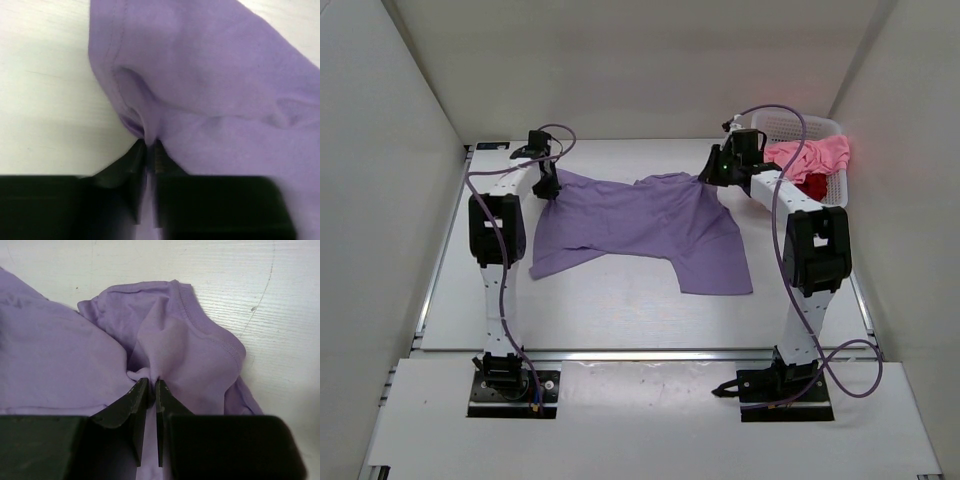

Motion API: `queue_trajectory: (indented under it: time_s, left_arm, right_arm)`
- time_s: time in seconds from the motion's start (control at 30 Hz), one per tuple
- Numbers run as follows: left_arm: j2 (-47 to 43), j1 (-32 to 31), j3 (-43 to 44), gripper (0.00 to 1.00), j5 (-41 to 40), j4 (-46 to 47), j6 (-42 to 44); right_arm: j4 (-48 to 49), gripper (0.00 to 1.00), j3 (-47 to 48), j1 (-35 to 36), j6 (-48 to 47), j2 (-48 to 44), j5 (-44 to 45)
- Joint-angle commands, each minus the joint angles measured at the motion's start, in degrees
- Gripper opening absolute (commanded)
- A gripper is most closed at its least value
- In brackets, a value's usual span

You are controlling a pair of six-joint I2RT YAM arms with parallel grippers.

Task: Fold and stack the t-shirts
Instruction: Flatten out the tshirt

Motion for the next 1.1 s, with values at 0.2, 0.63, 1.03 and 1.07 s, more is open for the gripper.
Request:
queue_trajectory:
  time_s: [0.2, 0.63, 1.03, 1.07]
  left_arm:
    - [-3.4, 0.3, 4.0, 0.00, 6.4, 1.1, -3.6]
    - [-42.1, 2.7, -28.7, 0.00, 9.5, 18.7, -7.9]
    - [-39.9, 1.9, -28.4, 0.00, 8.9, 21.6, -8.2]
    - [-36.1, 2.0, -26.5, 0.00, 9.4, 20.8, -8.0]
  right_arm:
    - [2.2, 0.07, 1.0, -1.6, -0.3, -1.0, -1.6]
    - [4.1, 0.06, -8.2, -0.1, 0.6, -13.8, 3.0]
    - [7.0, 0.06, -11.5, -1.5, 1.7, -14.2, 2.8]
    - [6.8, 0.06, -9.7, -1.6, 1.5, -12.5, 2.7]
